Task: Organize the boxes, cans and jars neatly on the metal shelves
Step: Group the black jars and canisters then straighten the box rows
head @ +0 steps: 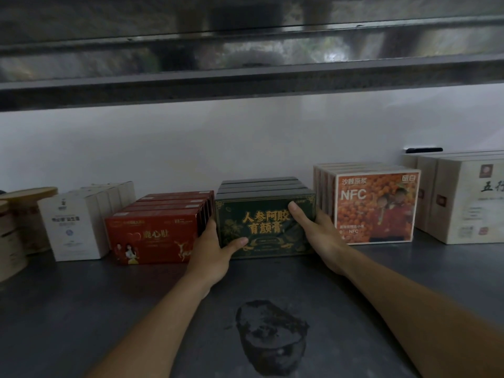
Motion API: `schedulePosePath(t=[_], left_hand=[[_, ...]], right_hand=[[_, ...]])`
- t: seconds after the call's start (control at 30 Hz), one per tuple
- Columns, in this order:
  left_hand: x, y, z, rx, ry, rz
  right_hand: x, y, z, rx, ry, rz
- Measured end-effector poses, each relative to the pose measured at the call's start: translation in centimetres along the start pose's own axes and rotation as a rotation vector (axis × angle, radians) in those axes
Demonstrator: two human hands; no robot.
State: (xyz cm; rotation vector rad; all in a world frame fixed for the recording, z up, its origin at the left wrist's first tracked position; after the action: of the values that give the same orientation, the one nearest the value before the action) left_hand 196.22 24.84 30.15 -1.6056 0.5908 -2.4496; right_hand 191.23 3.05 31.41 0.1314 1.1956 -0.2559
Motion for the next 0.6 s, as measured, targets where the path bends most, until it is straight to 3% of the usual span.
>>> schedulePosePath(t=[0.6], left_hand=[[0.59,-0.06,-0.48,0.007,-0.033,0.026]], right_hand=[[-0.46,-0.11,-0.76,0.059,0.046,-0.06]])
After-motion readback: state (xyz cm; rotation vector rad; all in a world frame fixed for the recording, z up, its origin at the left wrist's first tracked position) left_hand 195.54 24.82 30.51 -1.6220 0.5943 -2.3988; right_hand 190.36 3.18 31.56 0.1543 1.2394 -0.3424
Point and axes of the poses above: each hand's wrist, its own z-axis towards the middle knuckle, its own y-axis out of the palm, x = y × z, the point moved 6 cm from there along z, towards the middle knuckle
